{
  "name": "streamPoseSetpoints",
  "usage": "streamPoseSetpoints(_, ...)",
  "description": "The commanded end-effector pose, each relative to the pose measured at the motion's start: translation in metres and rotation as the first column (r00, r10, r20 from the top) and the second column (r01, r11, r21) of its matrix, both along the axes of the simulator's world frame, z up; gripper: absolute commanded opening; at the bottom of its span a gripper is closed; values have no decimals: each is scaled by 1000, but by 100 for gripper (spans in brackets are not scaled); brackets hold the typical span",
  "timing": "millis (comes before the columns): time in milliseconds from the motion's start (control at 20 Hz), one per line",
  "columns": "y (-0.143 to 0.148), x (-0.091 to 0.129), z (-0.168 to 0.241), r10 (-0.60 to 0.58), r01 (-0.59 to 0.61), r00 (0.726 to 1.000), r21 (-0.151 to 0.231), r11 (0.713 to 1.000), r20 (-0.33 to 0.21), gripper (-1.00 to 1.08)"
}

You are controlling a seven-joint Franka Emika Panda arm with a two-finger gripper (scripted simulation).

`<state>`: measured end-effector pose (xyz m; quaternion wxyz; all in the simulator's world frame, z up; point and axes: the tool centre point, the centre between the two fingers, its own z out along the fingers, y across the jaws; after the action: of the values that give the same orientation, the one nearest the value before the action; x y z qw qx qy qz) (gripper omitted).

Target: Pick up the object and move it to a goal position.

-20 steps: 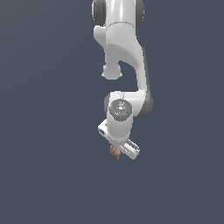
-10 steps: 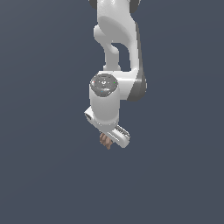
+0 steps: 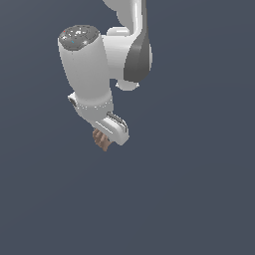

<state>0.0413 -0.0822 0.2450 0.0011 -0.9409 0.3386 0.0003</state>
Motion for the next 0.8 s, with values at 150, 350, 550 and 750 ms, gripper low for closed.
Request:
streamPoseSetpoints(150,-34,-15,57,0,0,1000,0,1000,0,-100)
streamPoseSetpoints(350,-58,-24,97,0,0,1000,0,1000,0,-100)
streamPoseSetpoints(550,-78,-31,130,0,0,1000,-1,1000,0,-100)
streamPoseSetpoints(750,-92,-35,153,1,-1,1000,-2,1000,0,-100)
